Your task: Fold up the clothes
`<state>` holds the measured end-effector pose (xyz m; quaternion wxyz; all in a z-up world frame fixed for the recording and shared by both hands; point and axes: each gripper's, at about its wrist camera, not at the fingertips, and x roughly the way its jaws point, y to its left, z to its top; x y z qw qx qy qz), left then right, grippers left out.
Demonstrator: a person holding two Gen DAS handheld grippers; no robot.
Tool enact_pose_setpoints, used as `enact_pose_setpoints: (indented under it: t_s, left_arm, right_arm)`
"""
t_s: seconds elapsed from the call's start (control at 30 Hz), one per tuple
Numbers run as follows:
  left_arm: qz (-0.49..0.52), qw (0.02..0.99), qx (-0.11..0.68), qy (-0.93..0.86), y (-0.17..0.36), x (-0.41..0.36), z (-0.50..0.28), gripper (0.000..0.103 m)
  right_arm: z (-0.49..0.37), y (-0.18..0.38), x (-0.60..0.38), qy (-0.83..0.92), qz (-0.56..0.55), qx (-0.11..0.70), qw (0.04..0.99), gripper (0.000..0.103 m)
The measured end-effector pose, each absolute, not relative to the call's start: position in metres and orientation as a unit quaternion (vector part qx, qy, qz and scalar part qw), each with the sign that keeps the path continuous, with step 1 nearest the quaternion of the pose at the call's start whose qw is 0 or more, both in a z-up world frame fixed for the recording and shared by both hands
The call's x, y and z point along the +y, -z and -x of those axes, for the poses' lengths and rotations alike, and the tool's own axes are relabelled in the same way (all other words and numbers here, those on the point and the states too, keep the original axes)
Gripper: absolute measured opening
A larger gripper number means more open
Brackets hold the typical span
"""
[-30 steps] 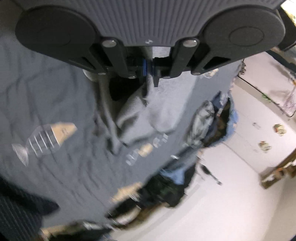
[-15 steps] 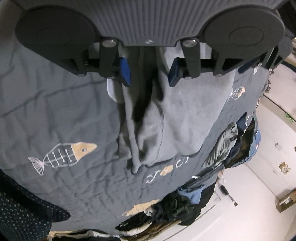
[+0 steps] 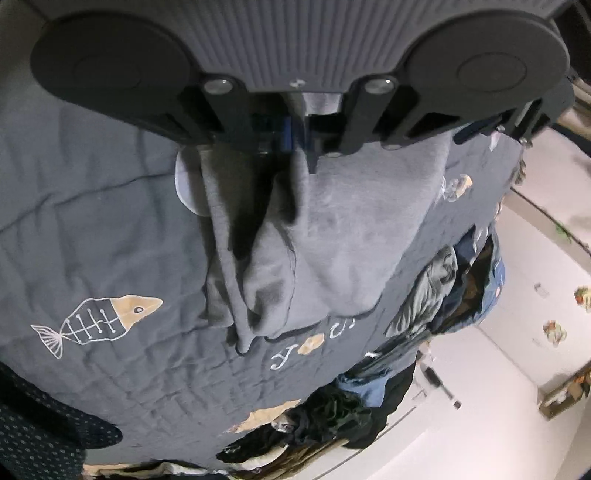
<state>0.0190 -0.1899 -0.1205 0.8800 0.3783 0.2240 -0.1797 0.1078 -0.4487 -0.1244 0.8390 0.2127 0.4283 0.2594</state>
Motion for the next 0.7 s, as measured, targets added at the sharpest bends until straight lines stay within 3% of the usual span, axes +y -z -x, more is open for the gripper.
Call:
enact_pose_setpoints:
  t_s: [0.3,0.47,0.57,0.7]
  left_arm:
    - [-0.480,0.846,0.182,0.146,0.145,-0.202,-0.022,0.057]
    - [-0.481,0.848,0.192,0.115,0.135,-0.181,-0.027,0.056]
    - [-0.517,0.819,0.214,0.131,0.156,-0.185,-0.024,0.054]
    - [-0.511,0.828,0.192,0.130,0.151,-0.187,-0.019,0.054]
  right_arm:
    - [-0.108,0.106,-0.476,-0.249,-0.256,0.400,0.844,0.003]
    - [-0.114,0.117,-0.471,-0.239,-0.208,0.435,0.843,0.003]
    - [-0.115,0.131,-0.454,-0.229,-0.138,0.456,0.849,0.003]
    - [-0.115,0.138,-0.451,-0.219,-0.115,0.466,0.849,0.003]
